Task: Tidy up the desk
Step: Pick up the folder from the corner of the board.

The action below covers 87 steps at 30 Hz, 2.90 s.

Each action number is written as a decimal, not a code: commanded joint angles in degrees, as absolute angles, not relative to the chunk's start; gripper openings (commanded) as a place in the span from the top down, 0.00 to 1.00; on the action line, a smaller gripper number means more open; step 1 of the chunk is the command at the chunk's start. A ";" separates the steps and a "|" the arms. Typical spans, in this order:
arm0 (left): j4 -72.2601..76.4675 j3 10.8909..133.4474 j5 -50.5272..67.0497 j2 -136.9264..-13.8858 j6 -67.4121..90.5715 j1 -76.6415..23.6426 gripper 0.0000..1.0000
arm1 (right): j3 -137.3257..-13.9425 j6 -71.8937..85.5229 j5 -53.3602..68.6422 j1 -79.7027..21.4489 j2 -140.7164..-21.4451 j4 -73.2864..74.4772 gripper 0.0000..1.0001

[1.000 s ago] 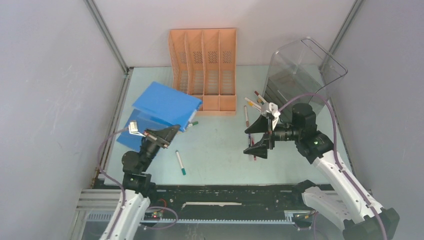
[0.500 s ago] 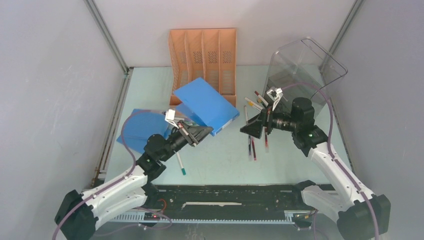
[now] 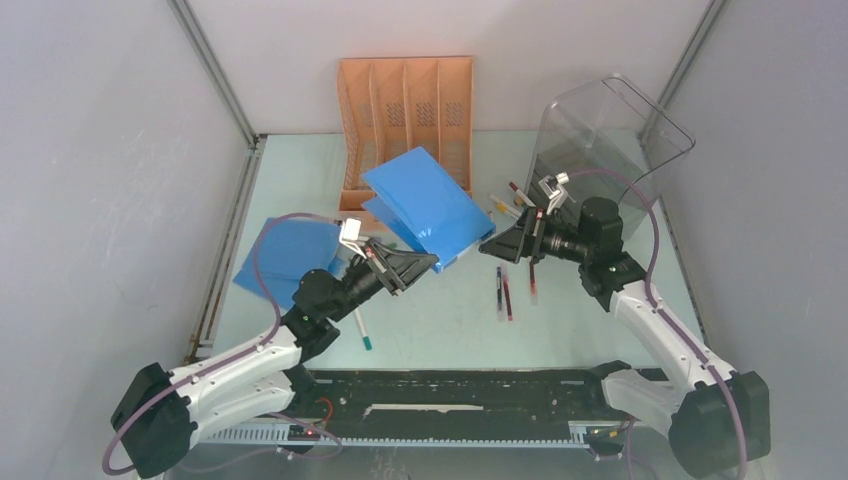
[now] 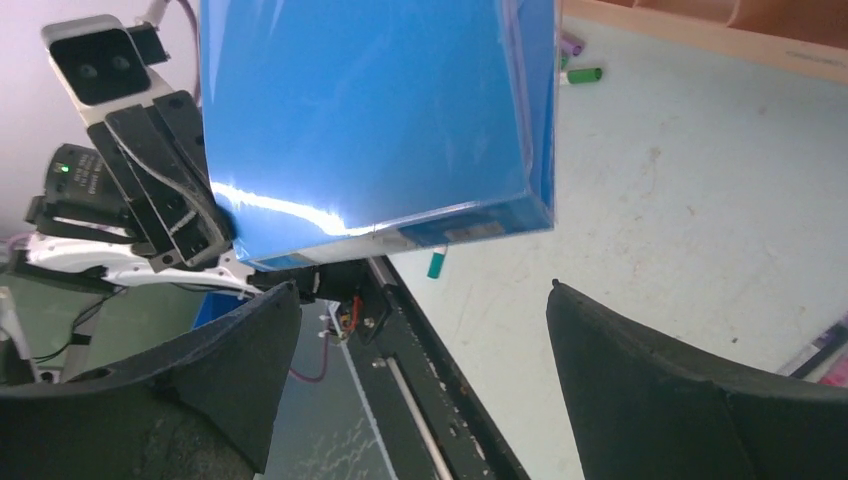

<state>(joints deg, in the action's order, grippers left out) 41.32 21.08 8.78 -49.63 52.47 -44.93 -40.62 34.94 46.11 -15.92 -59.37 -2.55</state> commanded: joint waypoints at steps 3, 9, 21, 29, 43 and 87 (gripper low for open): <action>51.45 21.80 12.18 -50.58 52.77 -47.15 1.00 | -40.25 40.89 49.50 -15.56 -59.17 -10.29 0.00; 56.19 21.27 14.50 -54.16 54.60 -49.35 1.00 | -39.07 44.72 52.24 -14.14 -57.82 -14.54 0.01; 60.38 20.15 17.67 -60.54 56.87 -51.49 1.00 | -38.47 46.00 55.62 -12.63 -56.04 -17.72 0.28; 60.73 18.90 17.64 -61.12 56.96 -51.52 0.98 | -38.53 45.21 57.64 -12.62 -55.12 -18.91 0.65; 57.74 9.78 7.17 -48.37 52.76 -51.55 0.27 | -38.46 47.22 61.78 -11.28 -54.23 -21.93 1.00; 29.39 24.08 24.59 -46.61 37.65 -48.32 1.00 | -43.62 12.79 77.45 -14.19 -53.58 -4.40 0.13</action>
<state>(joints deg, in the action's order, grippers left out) 47.94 17.47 18.13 -50.72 44.77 -48.53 -39.53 25.23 73.19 -13.58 -55.44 -12.62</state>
